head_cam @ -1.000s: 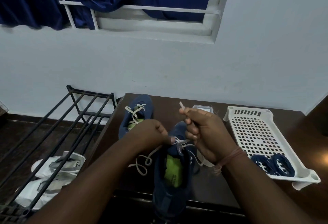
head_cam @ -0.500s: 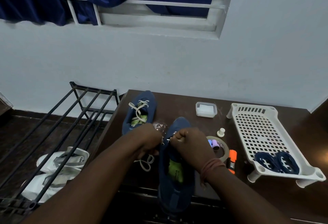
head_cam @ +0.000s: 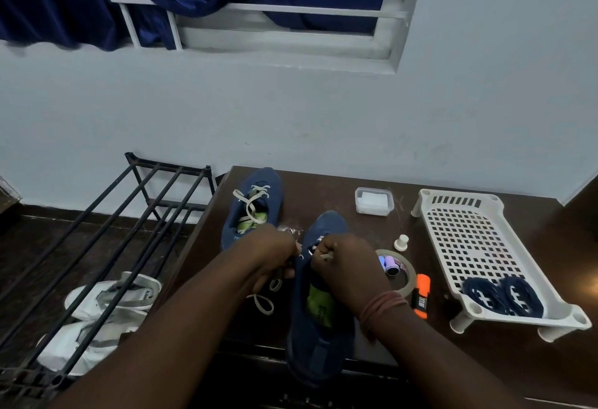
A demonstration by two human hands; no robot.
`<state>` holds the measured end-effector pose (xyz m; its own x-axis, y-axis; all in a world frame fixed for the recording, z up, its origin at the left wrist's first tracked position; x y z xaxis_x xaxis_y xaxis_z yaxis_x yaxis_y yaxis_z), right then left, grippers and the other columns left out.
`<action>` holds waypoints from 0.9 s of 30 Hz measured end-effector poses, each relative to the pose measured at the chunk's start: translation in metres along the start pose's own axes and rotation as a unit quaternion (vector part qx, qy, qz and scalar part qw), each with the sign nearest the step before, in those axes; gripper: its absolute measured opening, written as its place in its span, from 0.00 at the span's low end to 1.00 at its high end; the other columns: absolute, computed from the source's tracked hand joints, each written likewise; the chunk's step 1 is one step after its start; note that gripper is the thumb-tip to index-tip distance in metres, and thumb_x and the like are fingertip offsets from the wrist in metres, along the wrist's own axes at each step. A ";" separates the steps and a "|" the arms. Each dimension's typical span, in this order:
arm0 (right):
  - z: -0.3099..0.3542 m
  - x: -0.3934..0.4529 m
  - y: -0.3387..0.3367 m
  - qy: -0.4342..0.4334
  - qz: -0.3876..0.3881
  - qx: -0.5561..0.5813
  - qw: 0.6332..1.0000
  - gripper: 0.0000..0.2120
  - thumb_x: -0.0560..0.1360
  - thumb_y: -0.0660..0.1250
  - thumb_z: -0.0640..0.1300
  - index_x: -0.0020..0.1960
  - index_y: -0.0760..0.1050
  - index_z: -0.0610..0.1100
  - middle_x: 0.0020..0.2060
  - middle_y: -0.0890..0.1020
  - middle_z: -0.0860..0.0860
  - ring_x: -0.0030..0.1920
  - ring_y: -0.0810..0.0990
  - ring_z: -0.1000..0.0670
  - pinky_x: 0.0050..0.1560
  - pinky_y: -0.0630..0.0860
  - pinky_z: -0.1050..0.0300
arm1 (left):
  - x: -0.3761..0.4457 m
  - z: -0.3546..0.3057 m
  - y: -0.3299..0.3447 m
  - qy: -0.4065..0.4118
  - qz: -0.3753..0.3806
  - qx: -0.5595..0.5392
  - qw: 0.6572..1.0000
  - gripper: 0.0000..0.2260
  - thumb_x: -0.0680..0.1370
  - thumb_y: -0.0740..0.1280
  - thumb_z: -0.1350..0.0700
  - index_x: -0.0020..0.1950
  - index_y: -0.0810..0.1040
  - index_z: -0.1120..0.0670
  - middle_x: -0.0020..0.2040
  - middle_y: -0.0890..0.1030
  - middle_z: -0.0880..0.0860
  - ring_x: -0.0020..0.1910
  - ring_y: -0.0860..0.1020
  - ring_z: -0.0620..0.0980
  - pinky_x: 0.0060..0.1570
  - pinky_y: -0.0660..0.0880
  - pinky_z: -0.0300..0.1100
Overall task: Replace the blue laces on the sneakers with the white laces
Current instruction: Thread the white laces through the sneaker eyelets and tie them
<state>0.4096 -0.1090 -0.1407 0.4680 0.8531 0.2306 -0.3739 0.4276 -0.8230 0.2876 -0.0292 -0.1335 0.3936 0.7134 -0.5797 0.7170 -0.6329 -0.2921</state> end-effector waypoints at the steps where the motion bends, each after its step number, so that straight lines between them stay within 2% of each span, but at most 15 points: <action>1: 0.000 0.000 0.000 0.000 0.001 -0.003 1.000 0.08 0.69 0.66 0.44 0.32 0.75 0.45 0.30 0.77 0.48 0.32 0.72 0.47 0.35 0.66 0.56 | -0.002 -0.001 0.000 0.000 -0.002 -0.020 1.000 0.06 0.79 0.64 0.66 0.43 0.77 0.63 0.34 0.78 0.58 0.29 0.78 0.52 0.27 0.77 0.38; 5: 0.004 -0.001 -0.003 0.012 0.002 -0.017 1.000 0.08 0.70 0.65 0.43 0.32 0.73 0.44 0.30 0.74 0.48 0.33 0.71 0.46 0.35 0.63 0.56 | -0.002 0.000 0.001 -0.006 -0.006 -0.018 1.000 0.07 0.79 0.63 0.68 0.41 0.77 0.63 0.32 0.79 0.58 0.27 0.77 0.51 0.24 0.75 0.37; 7: 0.006 -0.001 -0.004 0.007 0.001 -0.016 1.000 0.09 0.70 0.64 0.44 0.31 0.71 0.46 0.28 0.71 0.49 0.31 0.69 0.47 0.31 0.59 0.59 | 0.001 0.002 0.000 -0.006 -0.001 -0.016 1.000 0.04 0.78 0.65 0.66 0.46 0.78 0.64 0.37 0.82 0.61 0.30 0.79 0.53 0.35 0.82 0.43; 8: 0.008 -0.001 -0.003 -0.002 0.006 -0.020 1.000 0.10 0.70 0.65 0.44 0.31 0.69 0.47 0.28 0.71 0.50 0.31 0.68 0.47 0.29 0.56 0.61 | 0.001 0.002 0.000 -0.008 0.005 -0.011 1.000 0.05 0.78 0.65 0.64 0.50 0.79 0.65 0.41 0.84 0.63 0.33 0.80 0.54 0.43 0.83 0.47; 9: 0.010 -0.001 -0.002 -0.014 0.014 -0.026 0.999 0.10 0.71 0.66 0.44 0.31 0.70 0.47 0.29 0.71 0.50 0.31 0.68 0.48 0.29 0.55 0.62 | 0.001 0.002 0.000 -0.013 0.013 -0.003 1.000 0.07 0.78 0.65 0.63 0.53 0.80 0.65 0.44 0.84 0.62 0.35 0.81 0.54 0.46 0.82 0.49; 13: 0.012 -0.004 0.000 -0.037 0.019 -0.021 0.999 0.09 0.76 0.65 0.43 0.38 0.77 0.41 0.38 0.77 0.46 0.37 0.72 0.49 0.38 0.66 0.57 | -0.003 0.003 0.005 -0.022 0.073 0.001 0.997 0.13 0.82 0.57 0.63 0.45 0.79 0.59 0.36 0.79 0.54 0.34 0.76 0.47 0.34 0.76 0.38; 17: 0.011 -0.004 0.002 -0.023 0.024 -0.020 0.999 0.07 0.73 0.67 0.39 0.37 0.79 0.38 0.41 0.76 0.43 0.43 0.75 0.45 0.47 0.73 0.49 | 0.000 0.003 0.006 -0.022 0.061 0.062 0.996 0.11 0.82 0.59 0.64 0.42 0.78 0.59 0.31 0.77 0.54 0.27 0.72 0.48 0.26 0.70 0.37; 19: 0.015 -0.005 -0.006 -0.023 0.015 0.015 1.000 0.04 0.70 0.71 0.38 0.36 0.80 0.40 0.40 0.78 0.44 0.45 0.75 0.44 0.49 0.72 0.49 | -0.002 -0.003 0.011 -0.017 0.065 0.173 0.983 0.10 0.81 0.60 0.62 0.44 0.79 0.60 0.39 0.82 0.57 0.30 0.76 0.51 0.32 0.72 0.41; 20: 0.017 -0.006 -0.013 -0.023 -0.003 0.038 0.999 0.02 0.68 0.73 0.39 0.37 0.81 0.43 0.40 0.78 0.47 0.46 0.75 0.45 0.50 0.71 0.51 | -0.002 -0.010 0.010 0.008 0.042 0.241 0.970 0.09 0.81 0.61 0.62 0.48 0.80 0.61 0.47 0.84 0.59 0.37 0.80 0.54 0.38 0.74 0.43; 21: 0.019 -0.007 -0.020 -0.019 -0.020 0.046 0.999 0.05 0.66 0.75 0.40 0.40 0.80 0.46 0.42 0.78 0.49 0.47 0.75 0.46 0.50 0.70 0.52 | 0.004 -0.017 0.009 0.045 0.008 0.245 0.968 0.09 0.81 0.61 0.62 0.54 0.80 0.64 0.54 0.83 0.60 0.46 0.82 0.57 0.43 0.77 0.44; 22: 0.019 -0.008 -0.026 -0.014 -0.027 0.027 0.999 0.08 0.66 0.76 0.43 0.43 0.79 0.49 0.44 0.77 0.50 0.48 0.74 0.46 0.50 0.69 0.53 | 0.007 -0.020 0.006 0.057 -0.013 0.174 0.983 0.12 0.81 0.60 0.63 0.60 0.78 0.66 0.56 0.82 0.62 0.51 0.82 0.58 0.47 0.79 0.46; 24: 0.013 -0.009 -0.030 0.023 0.015 -0.046 0.999 0.14 0.68 0.74 0.48 0.50 0.73 0.49 0.49 0.75 0.49 0.51 0.73 0.46 0.50 0.70 0.53 | 0.012 -0.027 -0.006 0.066 -0.045 -0.039 0.996 0.11 0.81 0.56 0.65 0.58 0.75 0.66 0.51 0.82 0.62 0.46 0.82 0.58 0.49 0.82 0.51; 25: 0.007 -0.011 -0.030 0.048 0.055 -0.062 0.995 0.16 0.70 0.73 0.48 0.53 0.71 0.46 0.51 0.74 0.48 0.51 0.72 0.46 0.49 0.70 0.54 | 0.009 -0.031 -0.014 0.065 -0.046 -0.144 0.986 0.09 0.81 0.54 0.65 0.52 0.74 0.63 0.43 0.80 0.59 0.38 0.81 0.54 0.43 0.82 0.48; 26: 0.002 -0.013 -0.030 0.073 0.091 -0.049 0.992 0.17 0.71 0.72 0.46 0.55 0.69 0.43 0.51 0.74 0.46 0.50 0.72 0.47 0.46 0.69 0.57 | 0.006 -0.033 -0.019 0.052 -0.044 -0.223 0.972 0.09 0.82 0.53 0.65 0.47 0.71 0.59 0.35 0.76 0.55 0.28 0.76 0.49 0.32 0.79 0.42; 27: -0.003 -0.015 -0.030 0.098 0.115 -0.027 0.988 0.17 0.72 0.71 0.44 0.55 0.68 0.41 0.49 0.74 0.46 0.46 0.72 0.49 0.39 0.67 0.63 | 0.007 -0.035 -0.028 0.045 -0.054 -0.261 0.963 0.10 0.82 0.53 0.64 0.44 0.70 0.57 0.30 0.72 0.52 0.23 0.70 0.46 0.23 0.71 0.36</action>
<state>0.4161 -0.1351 -0.1207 0.5244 0.8489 -0.0664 -0.4471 0.2081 -0.8700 0.2905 0.0036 -0.1027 0.3311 0.8047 -0.4928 0.9391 -0.3320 0.0888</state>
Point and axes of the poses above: each hand's wrist, its own x-axis towards the middle knuckle, its own y-axis out of the palm, z = x × y, the point moved 6 cm from there along x, towards the middle knuckle
